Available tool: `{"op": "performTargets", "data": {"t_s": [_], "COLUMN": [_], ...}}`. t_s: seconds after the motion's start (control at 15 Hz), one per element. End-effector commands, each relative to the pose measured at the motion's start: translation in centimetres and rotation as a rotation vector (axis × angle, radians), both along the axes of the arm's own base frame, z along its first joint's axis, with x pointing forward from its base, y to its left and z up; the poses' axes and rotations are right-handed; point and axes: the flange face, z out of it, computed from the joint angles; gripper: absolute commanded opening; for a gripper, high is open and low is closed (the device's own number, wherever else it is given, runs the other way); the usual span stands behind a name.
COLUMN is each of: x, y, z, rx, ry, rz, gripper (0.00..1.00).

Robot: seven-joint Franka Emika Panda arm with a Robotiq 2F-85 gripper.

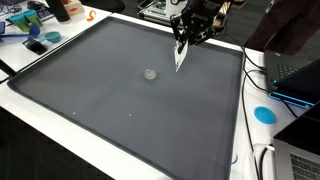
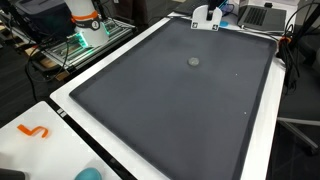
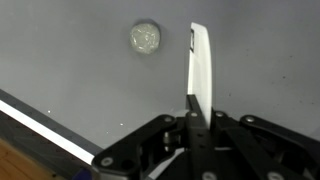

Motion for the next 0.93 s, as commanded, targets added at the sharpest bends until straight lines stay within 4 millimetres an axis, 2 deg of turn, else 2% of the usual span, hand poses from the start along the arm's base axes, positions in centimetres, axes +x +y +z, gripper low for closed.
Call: {"op": "performTargets", "data": {"t_s": [0.0, 0.4, 0.87], "x": [0.0, 2.3, 5.0], "y": [0.0, 1.2, 0.5], "z": [0.1, 0.1, -0.9], "rx": [0.0, -0.032, 0.014], "ry": [0.001, -0.163, -0.206], "rz": [0.0, 0.02, -0.005], "gripper": [0.01, 0.01, 0.01]}}
